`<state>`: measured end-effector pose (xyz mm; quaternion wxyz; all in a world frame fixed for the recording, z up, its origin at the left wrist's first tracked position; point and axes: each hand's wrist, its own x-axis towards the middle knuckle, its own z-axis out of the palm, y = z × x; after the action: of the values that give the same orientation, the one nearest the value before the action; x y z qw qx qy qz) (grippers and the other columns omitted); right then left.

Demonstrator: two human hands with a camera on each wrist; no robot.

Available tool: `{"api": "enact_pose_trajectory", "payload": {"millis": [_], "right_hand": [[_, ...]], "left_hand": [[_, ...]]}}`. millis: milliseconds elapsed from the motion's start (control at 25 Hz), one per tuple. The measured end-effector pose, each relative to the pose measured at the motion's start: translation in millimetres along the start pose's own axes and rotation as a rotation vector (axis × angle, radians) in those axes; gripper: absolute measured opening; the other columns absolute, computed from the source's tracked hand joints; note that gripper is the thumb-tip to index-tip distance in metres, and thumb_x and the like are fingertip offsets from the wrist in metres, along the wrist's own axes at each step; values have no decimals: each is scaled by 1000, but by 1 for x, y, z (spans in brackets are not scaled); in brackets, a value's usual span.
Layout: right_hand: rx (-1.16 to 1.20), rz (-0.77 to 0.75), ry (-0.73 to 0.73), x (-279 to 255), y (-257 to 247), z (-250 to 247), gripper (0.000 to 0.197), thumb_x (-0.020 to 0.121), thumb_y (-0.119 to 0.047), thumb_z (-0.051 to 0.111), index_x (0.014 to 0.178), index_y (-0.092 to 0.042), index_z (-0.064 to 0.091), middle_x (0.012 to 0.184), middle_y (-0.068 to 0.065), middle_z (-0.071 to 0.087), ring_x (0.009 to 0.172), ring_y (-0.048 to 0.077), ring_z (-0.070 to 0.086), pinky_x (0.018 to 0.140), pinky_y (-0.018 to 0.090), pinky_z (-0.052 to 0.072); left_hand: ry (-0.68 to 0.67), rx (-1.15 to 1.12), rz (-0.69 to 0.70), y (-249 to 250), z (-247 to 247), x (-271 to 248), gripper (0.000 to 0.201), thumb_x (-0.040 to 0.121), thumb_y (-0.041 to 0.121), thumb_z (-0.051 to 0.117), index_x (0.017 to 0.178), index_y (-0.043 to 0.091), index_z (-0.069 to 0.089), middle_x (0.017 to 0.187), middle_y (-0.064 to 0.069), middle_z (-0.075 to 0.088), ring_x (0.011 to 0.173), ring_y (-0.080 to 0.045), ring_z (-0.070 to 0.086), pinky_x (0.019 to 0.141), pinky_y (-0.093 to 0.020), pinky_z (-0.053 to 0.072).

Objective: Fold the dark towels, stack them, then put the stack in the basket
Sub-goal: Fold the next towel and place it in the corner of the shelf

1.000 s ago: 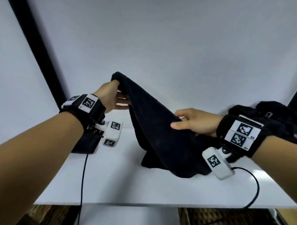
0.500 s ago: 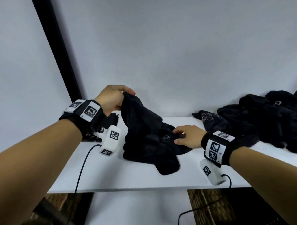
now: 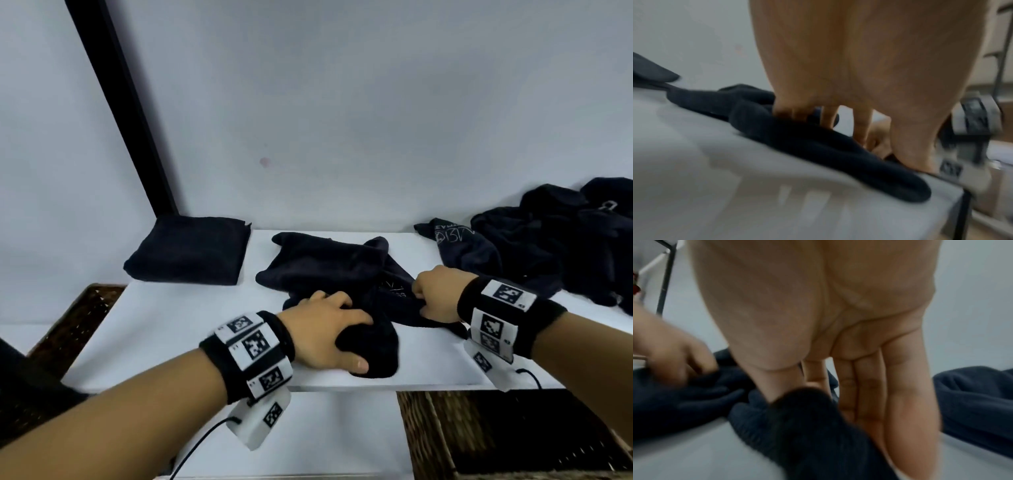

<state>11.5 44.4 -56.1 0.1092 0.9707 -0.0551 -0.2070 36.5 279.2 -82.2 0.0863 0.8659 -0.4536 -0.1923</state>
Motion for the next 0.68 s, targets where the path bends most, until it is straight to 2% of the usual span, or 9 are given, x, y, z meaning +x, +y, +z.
{"api": "enact_pose_trajectory", "payload": {"millis": [80,120,200,280,360,480,600,680], "right_hand": [[101,-30,-97,-7,6,1,33,79,-22,65,61,-17,38,56,-2,46,41,11,50,34,17,34],[200,-41,-173,-10,11,3,35,79,-25,70,64,-16,40,52,-2,47,41,10,51,32,16,36],[365,-67,-318,-18,18,1,35,78,-30,76,70,-15,45,49,-3,53,51,14,60,36,15,41],[441,-115,-382,-23,26,-2,34,76,-36,79,74,-15,53,55,-3,61,59,15,65,44,17,47],[481,-159,-317,-27,32,3,32,73,-41,80,76,-16,61,63,-3,65,59,10,65,51,22,52],[462,-192,-214,-34,36,29,33,69,-42,82,82,-23,58,59,-5,62,43,5,54,49,23,49],[467,-162,-172,-35,49,46,29,73,-35,81,76,-24,54,50,-10,57,39,6,49,49,25,48],[494,-72,-138,-36,65,47,31,74,-33,81,81,-22,53,56,-8,59,43,9,50,47,24,47]], "left_hand": [[-47,125,-80,2,5,9,66,72,70,63,127,39,42,132,3,34,121,-25,35,110,-49,26],[-34,143,-112,1,1,12,60,72,67,65,120,36,47,126,3,35,118,-24,37,109,-52,25],[-8,171,-175,-4,-13,12,37,78,53,66,107,31,55,115,2,40,112,-22,43,105,-54,29],[32,175,-205,-14,-23,6,18,84,33,63,101,28,62,111,0,43,108,-24,44,100,-47,35],[79,196,-240,-27,-26,-11,26,85,19,54,105,31,66,109,-1,40,106,-25,38,91,-37,37],[170,140,-301,-45,-18,-45,32,86,14,52,105,34,68,98,3,36,95,-22,42,83,-28,38],[184,61,-414,-56,-12,-78,32,83,7,55,87,36,66,91,8,36,83,-20,53,75,-23,39],[183,77,-521,-64,-13,-92,37,83,8,54,75,43,52,89,7,38,80,-22,55,72,-25,41]]}}
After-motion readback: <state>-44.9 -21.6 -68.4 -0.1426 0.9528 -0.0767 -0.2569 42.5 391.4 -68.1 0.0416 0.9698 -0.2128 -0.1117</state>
